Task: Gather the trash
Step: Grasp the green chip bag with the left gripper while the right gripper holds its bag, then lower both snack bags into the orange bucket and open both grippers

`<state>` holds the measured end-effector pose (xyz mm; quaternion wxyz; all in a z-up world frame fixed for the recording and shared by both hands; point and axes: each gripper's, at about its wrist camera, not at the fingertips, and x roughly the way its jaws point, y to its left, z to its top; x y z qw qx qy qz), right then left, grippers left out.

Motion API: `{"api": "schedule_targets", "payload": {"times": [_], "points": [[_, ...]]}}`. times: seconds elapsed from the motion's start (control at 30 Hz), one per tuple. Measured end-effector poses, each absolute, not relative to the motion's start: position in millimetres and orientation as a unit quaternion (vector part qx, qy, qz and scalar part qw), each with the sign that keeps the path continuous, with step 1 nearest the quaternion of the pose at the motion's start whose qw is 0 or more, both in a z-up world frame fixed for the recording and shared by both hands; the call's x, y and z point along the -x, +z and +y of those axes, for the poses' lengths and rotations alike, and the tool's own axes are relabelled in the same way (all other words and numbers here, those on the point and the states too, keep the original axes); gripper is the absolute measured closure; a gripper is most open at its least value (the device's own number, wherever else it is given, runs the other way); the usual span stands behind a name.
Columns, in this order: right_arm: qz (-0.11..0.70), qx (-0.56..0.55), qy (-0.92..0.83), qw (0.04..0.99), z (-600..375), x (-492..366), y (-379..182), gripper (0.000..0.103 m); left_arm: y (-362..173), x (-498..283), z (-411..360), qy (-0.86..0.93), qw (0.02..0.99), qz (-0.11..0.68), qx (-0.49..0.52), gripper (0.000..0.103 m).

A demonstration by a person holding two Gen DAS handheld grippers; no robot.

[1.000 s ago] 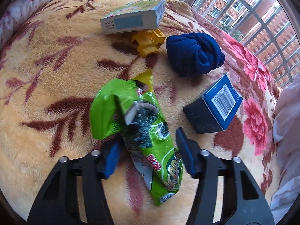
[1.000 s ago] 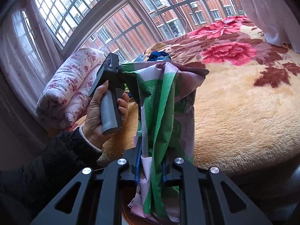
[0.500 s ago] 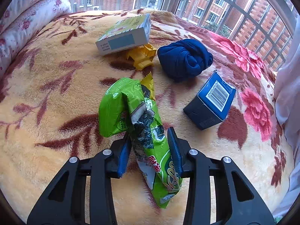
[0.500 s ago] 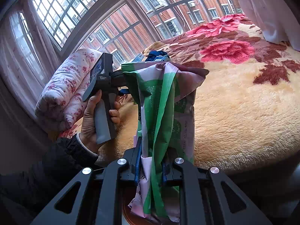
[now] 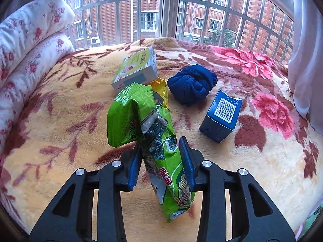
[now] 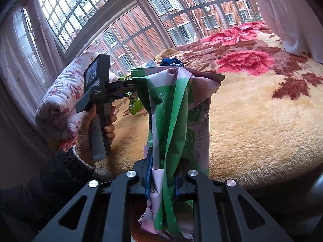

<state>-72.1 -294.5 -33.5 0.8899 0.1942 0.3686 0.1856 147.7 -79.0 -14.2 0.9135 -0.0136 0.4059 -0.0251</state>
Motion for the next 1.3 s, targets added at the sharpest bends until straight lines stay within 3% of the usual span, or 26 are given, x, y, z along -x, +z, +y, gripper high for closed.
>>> {"api": "schedule_targets", "payload": {"times": [0.83,1.3], "points": [[0.381,-0.163,0.243,0.877,-255.6,79.6,-24.0,0.087,5.1,14.5,-43.3,-0.154,0.912,0.368,-0.098,0.068],[0.442,-0.103,0.333,0.827,-216.2,123.8,-57.4,0.086,-40.0,90.8,-21.8,-0.176,0.873,0.437,-0.129,0.068]]}}
